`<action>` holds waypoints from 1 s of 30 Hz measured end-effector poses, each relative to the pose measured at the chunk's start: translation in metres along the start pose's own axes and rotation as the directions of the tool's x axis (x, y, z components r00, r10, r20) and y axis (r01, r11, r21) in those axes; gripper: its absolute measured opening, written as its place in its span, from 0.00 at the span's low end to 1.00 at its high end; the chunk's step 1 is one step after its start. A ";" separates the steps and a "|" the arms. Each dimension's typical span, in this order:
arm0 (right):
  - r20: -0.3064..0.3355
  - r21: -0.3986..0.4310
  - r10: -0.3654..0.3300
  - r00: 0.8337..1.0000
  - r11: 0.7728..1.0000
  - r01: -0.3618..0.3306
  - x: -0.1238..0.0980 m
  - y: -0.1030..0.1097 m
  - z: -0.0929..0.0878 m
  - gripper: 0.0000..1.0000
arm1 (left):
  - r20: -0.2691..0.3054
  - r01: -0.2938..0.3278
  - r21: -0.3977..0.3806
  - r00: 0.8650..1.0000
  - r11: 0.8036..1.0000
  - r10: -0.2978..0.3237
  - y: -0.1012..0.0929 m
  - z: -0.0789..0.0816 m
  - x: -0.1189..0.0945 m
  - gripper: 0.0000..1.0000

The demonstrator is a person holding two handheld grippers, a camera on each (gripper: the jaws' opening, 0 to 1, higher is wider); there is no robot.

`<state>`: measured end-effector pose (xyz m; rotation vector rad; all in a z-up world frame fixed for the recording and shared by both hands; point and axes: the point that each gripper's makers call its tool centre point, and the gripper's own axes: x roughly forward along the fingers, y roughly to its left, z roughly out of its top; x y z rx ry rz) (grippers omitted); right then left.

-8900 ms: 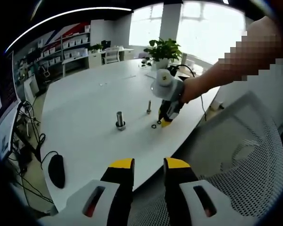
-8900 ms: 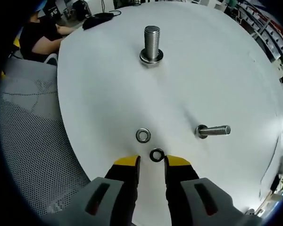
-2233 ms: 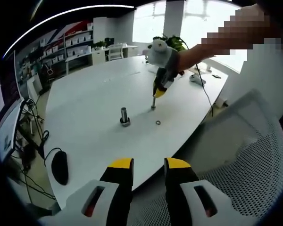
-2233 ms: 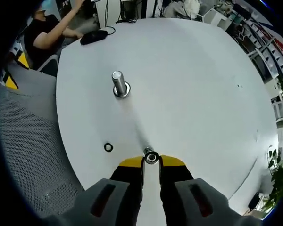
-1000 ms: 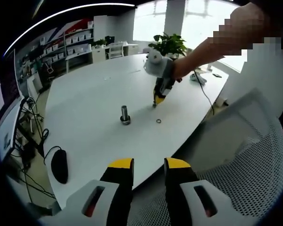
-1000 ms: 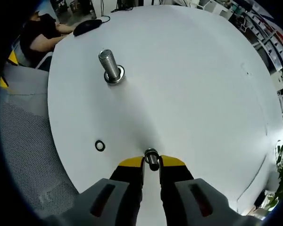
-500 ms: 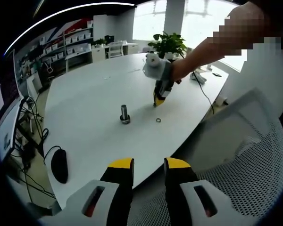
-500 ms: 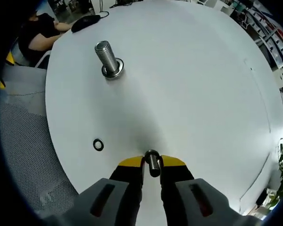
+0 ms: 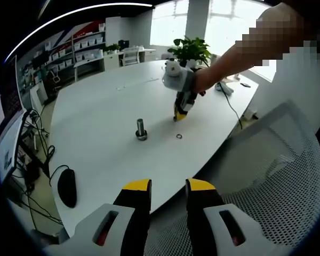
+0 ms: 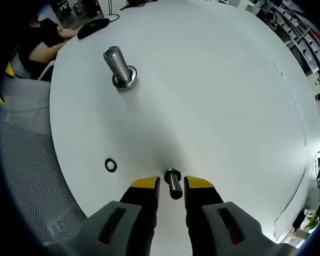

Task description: Place the washer onto the threaded stud by aligning its center hole with the stud, sliding it down to the base, and recovering from edge contact or off-axis alignment until the washer reaches the visible bottom stop.

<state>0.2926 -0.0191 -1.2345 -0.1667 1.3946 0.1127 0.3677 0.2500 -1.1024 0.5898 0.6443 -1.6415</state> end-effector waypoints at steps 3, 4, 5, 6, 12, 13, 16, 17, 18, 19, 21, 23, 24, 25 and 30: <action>-0.003 0.009 -0.006 1.000 1.000 0.006 -0.002 -0.002 -0.002 0.23 | 0.001 0.002 0.002 1.000 1.000 -0.002 0.000 0.000 0.000 0.24; -0.001 0.013 -0.011 1.000 1.000 0.011 -0.005 -0.001 -0.003 0.24 | 0.003 0.003 0.002 1.000 1.000 -0.003 -0.001 0.001 -0.001 0.24; -0.001 0.014 -0.012 1.000 1.000 0.012 -0.007 0.000 -0.004 0.25 | 0.004 0.003 0.001 1.000 1.000 -0.003 -0.001 0.001 -0.001 0.24; -0.004 0.020 -0.011 1.000 1.000 0.011 -0.007 -0.001 -0.005 0.25 | 0.005 0.004 0.000 1.000 1.000 -0.004 -0.001 0.001 -0.001 0.24; 0.001 0.044 -0.026 1.000 0.999 0.026 -0.012 -0.003 -0.014 0.25 | 0.007 0.008 0.003 1.000 1.000 -0.008 -0.002 0.001 -0.001 0.24; 0.001 0.044 -0.029 1.000 0.999 0.029 -0.012 -0.003 -0.015 0.26 | 0.009 0.010 0.004 1.000 1.000 -0.010 -0.003 0.001 -0.001 0.24; 0.000 0.051 -0.032 0.999 0.998 0.032 -0.013 -0.003 -0.017 0.26 | 0.008 0.012 0.006 1.000 1.000 -0.012 -0.003 0.001 -0.001 0.24; 0.000 0.053 -0.033 0.999 0.998 0.033 -0.013 -0.002 -0.017 0.26 | 0.008 0.013 0.006 1.000 1.000 -0.013 -0.003 0.001 -0.001 0.24; -0.003 0.054 -0.033 0.999 0.998 0.033 -0.015 0.001 -0.020 0.26 | 0.008 0.014 0.007 1.000 1.000 -0.014 -0.004 0.001 -0.001 0.24; -0.007 0.052 -0.033 0.999 0.998 0.034 -0.018 0.005 -0.022 0.27 | 0.010 0.016 0.008 1.000 1.000 -0.016 -0.004 0.001 -0.002 0.24; -0.006 0.054 -0.037 0.999 0.998 0.037 -0.021 0.002 -0.025 0.27 | 0.012 0.020 0.007 1.000 1.000 -0.020 -0.004 0.001 -0.002 0.24; -0.001 0.059 -0.040 0.999 0.997 0.040 -0.026 0.010 -0.025 0.27 | 0.014 0.025 0.008 1.000 1.000 -0.025 -0.006 0.002 -0.002 0.24; 0.001 0.060 -0.045 0.999 0.997 0.044 -0.027 0.010 -0.026 0.27 | 0.015 0.029 0.008 0.999 1.000 -0.029 -0.006 0.003 -0.002 0.24; 0.002 0.062 -0.048 0.999 0.997 0.048 -0.028 0.010 -0.027 0.27 | 0.016 0.031 0.008 0.999 0.999 -0.031 -0.006 0.003 -0.002 0.24; 0.004 0.105 -0.054 0.999 0.993 0.053 -0.035 0.015 -0.036 0.27 | 0.024 0.040 0.009 0.999 0.999 -0.040 -0.007 0.004 -0.001 0.24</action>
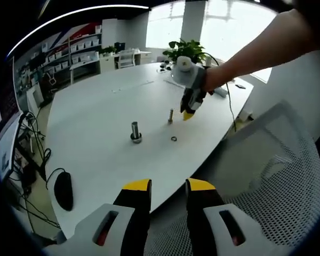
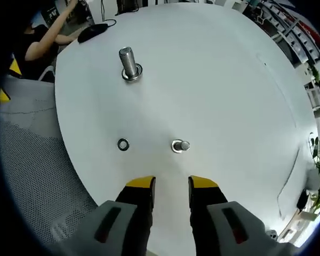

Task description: Place the washer onto the threaded stud by aligning its center hole with the stud, sliding it down to the base, and recovering from edge contact or off-axis alignment until the washer reaches the visible bottom stop.

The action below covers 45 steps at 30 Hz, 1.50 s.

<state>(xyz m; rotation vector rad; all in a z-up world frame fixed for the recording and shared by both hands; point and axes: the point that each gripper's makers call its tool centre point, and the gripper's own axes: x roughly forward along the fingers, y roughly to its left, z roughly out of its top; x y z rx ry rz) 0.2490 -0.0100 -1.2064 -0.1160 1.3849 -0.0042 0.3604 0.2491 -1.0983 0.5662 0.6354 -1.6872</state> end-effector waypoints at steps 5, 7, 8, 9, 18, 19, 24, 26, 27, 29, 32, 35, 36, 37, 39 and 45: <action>-0.007 0.016 0.002 1.000 1.000 -0.001 0.000 0.008 -0.003 0.27 | 0.011 0.002 -0.005 1.000 1.000 -0.002 0.000 0.002 -0.001 0.24; -0.009 0.016 0.003 1.000 1.000 -0.003 0.001 0.010 -0.003 0.27 | 0.013 0.002 -0.006 1.000 1.000 -0.001 0.000 0.003 -0.001 0.24; -0.010 0.018 0.004 1.000 1.000 -0.003 0.000 0.012 -0.003 0.27 | 0.014 0.001 -0.006 1.000 1.000 -0.001 0.000 0.003 -0.001 0.24; -0.010 0.020 0.008 1.000 1.000 -0.008 0.001 0.016 -0.002 0.27 | 0.015 0.002 -0.006 1.000 1.000 -0.002 0.000 0.003 -0.002 0.24; -0.012 0.022 0.034 0.999 0.999 -0.034 0.010 0.037 0.008 0.27 | 0.021 0.005 -0.006 1.000 1.000 -0.005 0.001 0.004 -0.002 0.23; -0.012 0.022 0.037 0.999 0.999 -0.037 0.011 0.039 0.009 0.27 | 0.023 0.004 -0.007 1.000 1.000 -0.004 0.001 0.004 -0.002 0.23; -0.017 0.020 0.053 0.998 0.998 -0.052 0.012 0.050 0.011 0.27 | 0.020 0.005 -0.009 1.000 1.000 -0.005 0.001 0.003 -0.003 0.22; -0.017 0.029 0.057 0.998 0.998 -0.057 0.013 0.050 0.010 0.27 | 0.012 0.009 -0.004 1.000 1.000 -0.009 0.000 0.003 -0.002 0.22; -0.014 0.035 0.060 0.998 0.998 -0.060 0.014 0.050 0.010 0.27 | 0.009 0.011 -0.002 1.000 1.000 -0.011 -0.001 0.002 -0.002 0.22; -0.005 0.039 0.062 0.998 0.997 -0.062 0.014 0.053 0.012 0.27 | 0.002 0.013 0.005 1.000 1.000 -0.013 -0.002 0.002 -0.002 0.22; -0.001 0.045 0.064 0.998 0.997 -0.064 0.015 0.055 0.011 0.27 | 0.011 0.005 -0.008 1.000 1.000 -0.005 0.001 0.002 -0.003 0.22; 0.003 0.058 0.066 0.998 0.996 -0.066 0.016 0.055 0.009 0.27 | 0.011 0.004 -0.008 1.000 1.000 -0.004 0.001 0.003 -0.002 0.22; 0.003 0.056 0.067 0.998 0.996 -0.067 0.018 0.053 0.010 0.27 | 0.009 0.006 -0.004 1.000 1.000 -0.006 0.000 0.003 -0.003 0.21; 0.004 0.058 0.067 0.998 0.996 -0.067 0.019 0.053 0.010 0.27 | 0.008 0.007 -0.003 1.000 1.000 -0.007 0.000 0.002 -0.002 0.21; 0.011 0.060 0.070 0.997 0.996 -0.070 0.021 0.054 0.011 0.27 | 0.008 0.009 -0.002 1.000 1.000 -0.009 0.000 0.002 -0.002 0.21; 0.028 0.049 0.072 0.997 0.996 -0.073 0.020 0.064 0.018 0.27 | 0.017 0.001 -0.008 1.000 1.000 -0.001 0.002 0.003 -0.003 0.21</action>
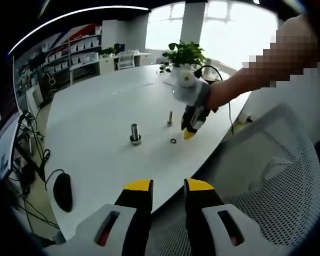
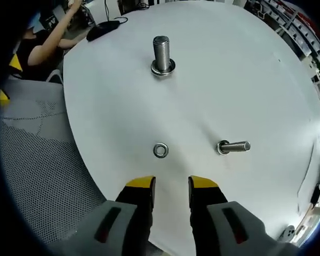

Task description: Place the washer onto the threaded stud by aligning its center hole with the stud, sliding it down to the base, and recovering from edge contact or off-axis alignment until the washer reaches the visible bottom stop.

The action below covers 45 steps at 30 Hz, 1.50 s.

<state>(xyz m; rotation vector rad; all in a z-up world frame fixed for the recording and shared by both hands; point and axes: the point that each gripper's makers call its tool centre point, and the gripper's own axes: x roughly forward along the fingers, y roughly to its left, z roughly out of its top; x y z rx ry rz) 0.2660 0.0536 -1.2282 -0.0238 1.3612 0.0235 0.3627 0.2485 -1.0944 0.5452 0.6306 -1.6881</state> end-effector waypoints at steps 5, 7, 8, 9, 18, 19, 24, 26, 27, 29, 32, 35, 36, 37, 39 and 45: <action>0.014 -0.011 0.003 1.000 1.000 -0.003 0.003 0.002 0.008 0.27 | 0.004 -0.002 -0.001 1.000 1.000 0.002 0.000 0.001 0.000 0.21; 0.021 -0.013 0.005 1.000 1.000 -0.005 0.005 0.005 0.012 0.27 | 0.002 -0.001 0.001 1.000 1.000 0.001 0.000 0.001 0.000 0.21; 0.023 -0.012 0.005 1.000 1.000 -0.005 0.005 0.005 0.013 0.27 | 0.001 -0.001 0.001 1.000 1.000 0.001 -0.001 0.001 0.000 0.21; 0.027 -0.009 0.005 1.000 1.000 -0.005 0.006 0.006 0.015 0.27 | -0.001 -0.002 0.001 1.000 1.000 0.002 -0.002 0.002 -0.001 0.21; 0.027 -0.023 -0.002 1.000 1.000 0.003 0.013 0.009 0.025 0.25 | -0.004 -0.001 -0.001 1.000 1.000 0.001 0.000 0.000 0.001 0.21; 0.026 -0.027 -0.006 1.000 1.000 0.007 0.014 0.008 0.024 0.25 | -0.005 -0.001 -0.001 1.000 1.000 0.001 0.000 0.000 0.001 0.21; 0.028 -0.022 0.000 1.000 1.000 0.000 0.015 0.009 0.024 0.25 | -0.006 0.000 0.000 1.000 1.000 0.000 -0.001 0.000 0.001 0.20; 0.017 -0.041 -0.002 1.000 0.999 0.003 0.016 0.010 0.021 0.25 | -0.007 0.000 -0.001 1.000 1.000 0.000 0.000 -0.001 0.001 0.20; 0.025 -0.036 -0.001 1.000 0.999 0.002 0.016 0.010 0.023 0.24 | -0.007 0.001 -0.001 1.000 1.000 -0.001 0.000 -0.001 0.002 0.20; 0.026 -0.023 -0.001 1.000 1.000 0.002 0.017 0.007 0.023 0.23 | -0.008 0.002 0.000 1.000 1.000 -0.002 -0.001 0.000 0.001 0.20; 0.031 -0.019 -0.005 1.000 1.000 0.005 0.018 0.007 0.022 0.21 | -0.008 0.002 0.001 1.000 1.000 -0.002 -0.001 0.000 0.001 0.20; 0.040 -0.042 -0.008 0.999 0.999 0.010 0.017 0.009 0.022 0.20 | -0.005 0.000 -0.001 1.000 1.000 0.000 -0.001 0.001 0.001 0.20; 0.041 -0.074 -0.006 0.999 0.997 0.009 0.017 0.010 0.023 0.20 | -0.005 -0.001 -0.003 1.000 1.000 0.001 -0.001 0.001 0.001 0.20; 0.040 -0.092 -0.002 0.999 0.996 0.006 0.019 0.009 0.024 0.19 | -0.005 -0.001 -0.003 1.000 1.000 0.001 0.000 0.001 0.001 0.20; 0.037 -0.121 0.000 0.999 0.993 0.004 0.022 0.008 0.027 0.17 | -0.005 0.000 -0.002 1.000 1.000 0.000 -0.002 0.001 0.001 0.20; 0.021 -0.075 0.020 1.000 0.997 -0.019 0.023 0.007 0.025 0.16 | -0.006 0.002 -0.001 1.000 1.000 -0.002 -0.001 0.000 0.001 0.20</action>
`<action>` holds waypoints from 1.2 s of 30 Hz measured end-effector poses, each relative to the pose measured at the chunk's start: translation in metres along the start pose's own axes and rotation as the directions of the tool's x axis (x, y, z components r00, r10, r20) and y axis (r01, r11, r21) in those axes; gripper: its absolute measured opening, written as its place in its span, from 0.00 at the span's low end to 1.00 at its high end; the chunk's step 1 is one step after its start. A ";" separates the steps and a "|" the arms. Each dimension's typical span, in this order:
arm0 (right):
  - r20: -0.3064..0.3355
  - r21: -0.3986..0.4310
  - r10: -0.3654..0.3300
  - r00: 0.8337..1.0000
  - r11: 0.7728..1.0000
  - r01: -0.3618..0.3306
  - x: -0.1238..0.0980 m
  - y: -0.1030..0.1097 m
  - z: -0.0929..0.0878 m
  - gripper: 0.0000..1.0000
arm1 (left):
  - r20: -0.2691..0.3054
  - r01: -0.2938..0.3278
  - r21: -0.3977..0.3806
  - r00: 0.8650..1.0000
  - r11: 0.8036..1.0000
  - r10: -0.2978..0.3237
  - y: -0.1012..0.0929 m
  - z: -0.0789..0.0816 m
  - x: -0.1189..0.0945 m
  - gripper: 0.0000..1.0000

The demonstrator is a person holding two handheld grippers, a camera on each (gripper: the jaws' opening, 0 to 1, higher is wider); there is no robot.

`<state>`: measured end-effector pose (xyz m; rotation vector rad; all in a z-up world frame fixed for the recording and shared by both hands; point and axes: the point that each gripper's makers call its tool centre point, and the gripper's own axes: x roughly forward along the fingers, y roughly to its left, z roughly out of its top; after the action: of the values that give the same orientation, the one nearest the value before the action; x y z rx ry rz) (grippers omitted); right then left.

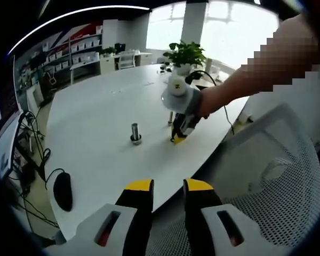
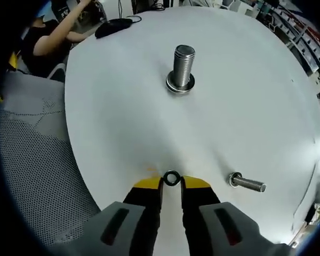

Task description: Place the washer onto the threaded stud by aligning its center hole with the stud, sliding it down to the base, and recovering from edge contact or off-axis alignment until the washer reaches the visible bottom stop.

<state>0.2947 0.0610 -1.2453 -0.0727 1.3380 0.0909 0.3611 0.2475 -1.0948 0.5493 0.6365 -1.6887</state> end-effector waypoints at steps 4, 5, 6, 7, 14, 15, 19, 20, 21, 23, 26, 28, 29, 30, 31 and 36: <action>-0.046 -0.039 0.001 0.999 0.999 -0.002 0.001 0.001 0.000 0.16 | 0.001 -0.001 -0.001 1.000 1.000 0.001 0.000 0.001 0.000 0.20; -0.059 -0.047 -0.002 0.998 0.999 -0.001 0.001 0.001 0.000 0.16 | 0.001 -0.002 -0.002 1.000 1.000 0.002 0.000 0.001 0.000 0.20; -0.092 -0.052 -0.009 0.996 0.999 0.004 -0.002 0.003 -0.002 0.15 | 0.001 -0.002 -0.002 1.000 1.000 0.002 0.000 0.001 0.000 0.20; -0.099 -0.079 -0.011 0.995 0.997 0.004 0.000 0.002 0.000 0.15 | 0.000 -0.001 -0.002 1.000 1.000 0.001 0.000 0.001 0.000 0.20; -0.203 -0.049 -0.030 0.979 0.999 0.021 -0.002 0.003 0.001 0.15 | -0.003 0.003 0.001 1.000 1.000 -0.003 -0.001 0.000 0.000 0.20; -0.204 -0.045 -0.032 0.978 0.999 0.023 -0.003 0.003 0.001 0.15 | -0.003 0.002 0.001 1.000 1.000 -0.002 0.000 0.000 0.000 0.20; -0.179 -0.036 -0.044 0.983 0.999 0.038 -0.006 0.005 -0.001 0.15 | -0.001 0.002 -0.001 1.000 1.000 -0.002 0.000 -0.001 0.000 0.20; -0.163 -0.034 -0.051 0.985 0.998 0.046 -0.005 0.004 0.000 0.15 | 0.000 0.002 -0.001 1.000 1.000 -0.002 0.000 -0.001 0.000 0.20; -0.133 -0.029 -0.064 0.989 0.998 0.061 -0.005 0.003 0.001 0.15 | 0.000 0.002 -0.001 1.000 1.000 -0.002 0.000 -0.001 0.001 0.20; -0.089 -0.023 -0.076 0.993 0.997 0.074 -0.007 0.005 0.000 0.15 | 0.001 0.004 0.001 1.000 1.000 -0.004 0.000 0.000 0.001 0.20; -0.021 0.025 -0.092 0.996 0.995 0.093 -0.006 0.004 0.001 0.14 | 0.003 0.007 0.003 1.000 1.000 -0.007 -0.001 0.000 0.000 0.20; 0.007 0.058 -0.100 0.995 0.993 0.099 -0.006 0.003 0.000 0.14 | 0.006 0.007 0.003 1.000 1.000 -0.007 -0.001 0.000 0.000 0.20; 0.011 0.063 -0.103 0.995 0.993 0.102 -0.006 0.003 0.000 0.14 | 0.006 0.008 0.003 1.000 1.000 -0.008 -0.001 0.001 0.000 0.20; 0.017 0.071 -0.108 0.994 0.992 0.107 -0.007 0.004 0.000 0.14 | 0.007 0.007 0.003 1.000 1.000 -0.007 -0.002 0.001 -0.001 0.20; 0.021 0.075 -0.111 0.994 0.991 0.109 -0.007 0.004 0.000 0.14 | 0.007 0.007 0.003 1.000 1.000 -0.007 -0.001 0.001 -0.001 0.20; 0.023 0.037 -0.119 0.993 0.992 0.118 -0.006 0.003 0.002 0.14 | 0.009 0.005 0.002 1.000 1.000 -0.005 0.000 0.001 0.000 0.20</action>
<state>0.2945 0.0643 -1.2390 -0.1202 1.3070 -0.0320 0.3608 0.2471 -1.0938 0.5410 0.6302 -1.6962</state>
